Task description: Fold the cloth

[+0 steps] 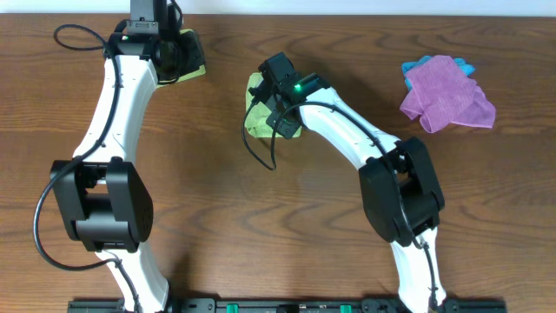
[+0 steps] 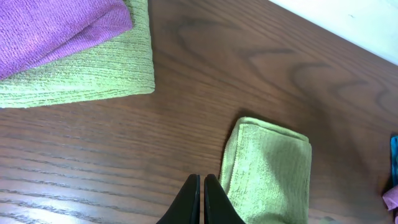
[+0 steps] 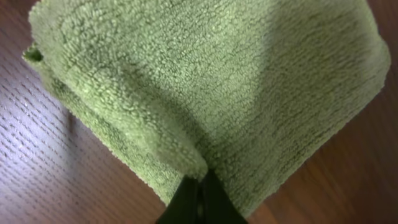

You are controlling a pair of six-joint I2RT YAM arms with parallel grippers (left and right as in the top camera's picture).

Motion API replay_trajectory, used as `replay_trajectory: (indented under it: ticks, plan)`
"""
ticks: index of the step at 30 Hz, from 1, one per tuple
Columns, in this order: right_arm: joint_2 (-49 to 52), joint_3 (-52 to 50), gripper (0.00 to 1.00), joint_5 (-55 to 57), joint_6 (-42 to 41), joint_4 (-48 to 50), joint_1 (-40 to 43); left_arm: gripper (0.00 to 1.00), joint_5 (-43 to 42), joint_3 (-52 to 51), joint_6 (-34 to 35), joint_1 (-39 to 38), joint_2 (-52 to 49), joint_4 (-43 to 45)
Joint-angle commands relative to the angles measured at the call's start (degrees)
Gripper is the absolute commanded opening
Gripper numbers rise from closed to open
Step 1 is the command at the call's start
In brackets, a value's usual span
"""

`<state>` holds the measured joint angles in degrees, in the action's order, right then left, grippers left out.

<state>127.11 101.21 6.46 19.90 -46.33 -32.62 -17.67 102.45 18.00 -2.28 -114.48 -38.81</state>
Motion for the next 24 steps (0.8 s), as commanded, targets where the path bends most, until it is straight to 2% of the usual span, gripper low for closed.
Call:
replay_trajectory:
  ticks: [1,4,6,14,19,24]
  plan:
    - [-1.7,0.9,0.32,0.8,0.2,-1.0,0.1,0.06,-0.4,-0.2,-0.2,0.2,1.5,-0.2]
    - [-2.0,0.9,0.59,0.7,-1.2,-0.8,0.1,0.06,-0.4,-0.2,-0.2,0.2,1.5,-0.2]
    - [-2.4,0.9,0.68,-0.6,-1.4,-0.6,0.1,0.06,-0.4,-0.2,-0.2,0.2,1.5,-0.2]
    - [-3.9,0.9,0.8,-5.7,-3.6,1.6,0.4,0.06,-0.4,-0.2,-0.2,0.2,1.5,-0.2]
    - [-5.3,0.9,0.81,-6.1,-5.8,-0.8,0.4,0.06,-1.1,-0.2,-0.2,0.2,1.5,-0.3]
    - [-13.4,0.9,0.99,-10.1,-11.8,-2.6,2.4,0.06,-5.0,-0.2,-0.2,0.9,1.8,-2.9]
